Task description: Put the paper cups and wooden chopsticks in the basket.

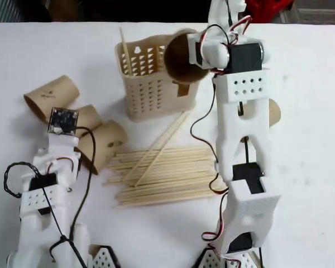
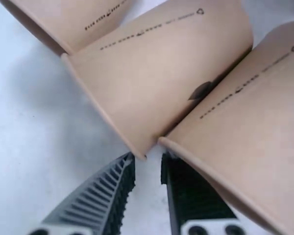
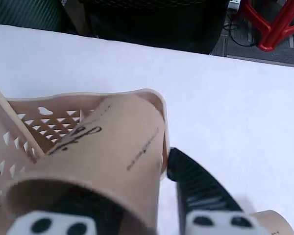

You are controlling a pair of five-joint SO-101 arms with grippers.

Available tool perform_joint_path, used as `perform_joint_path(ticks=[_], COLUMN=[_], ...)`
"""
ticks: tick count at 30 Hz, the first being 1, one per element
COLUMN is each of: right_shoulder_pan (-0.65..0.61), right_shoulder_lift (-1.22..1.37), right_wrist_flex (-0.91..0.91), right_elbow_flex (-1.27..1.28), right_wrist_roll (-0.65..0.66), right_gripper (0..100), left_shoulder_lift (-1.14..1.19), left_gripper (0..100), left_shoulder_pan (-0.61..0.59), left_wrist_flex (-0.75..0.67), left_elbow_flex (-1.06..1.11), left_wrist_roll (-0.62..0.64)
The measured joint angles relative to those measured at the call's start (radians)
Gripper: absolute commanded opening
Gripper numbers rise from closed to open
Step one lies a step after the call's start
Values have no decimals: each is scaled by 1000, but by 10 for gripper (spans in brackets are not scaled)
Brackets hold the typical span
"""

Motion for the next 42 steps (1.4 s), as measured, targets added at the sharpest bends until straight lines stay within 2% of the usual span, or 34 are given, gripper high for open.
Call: perform_joint_path(ticks=[9,19,26,29,33,38,42], right_shoulder_pan=[-15,-18,-21,-15,75,249,359], right_shoulder_lift=[0,0,0,0,6,81,146], right_wrist_flex=[-28,-298,-319,-252,-66,160,198], right_elbow_flex=[0,0,0,0,-2,14,29], right_wrist_roll=[0,0,0,0,20,126,287], right_gripper=[241,241,241,241,241,241,242], left_shoulder_lift=[0,0,0,0,0,0,0], left_gripper=[110,110,110,110,110,110,110], left_shoulder_pan=[0,0,0,0,0,0,0], left_wrist_flex=[0,0,0,0,0,0,0], left_elbow_flex=[0,0,0,0,0,0,0], left_wrist_roll=[0,0,0,0,0,0,0])
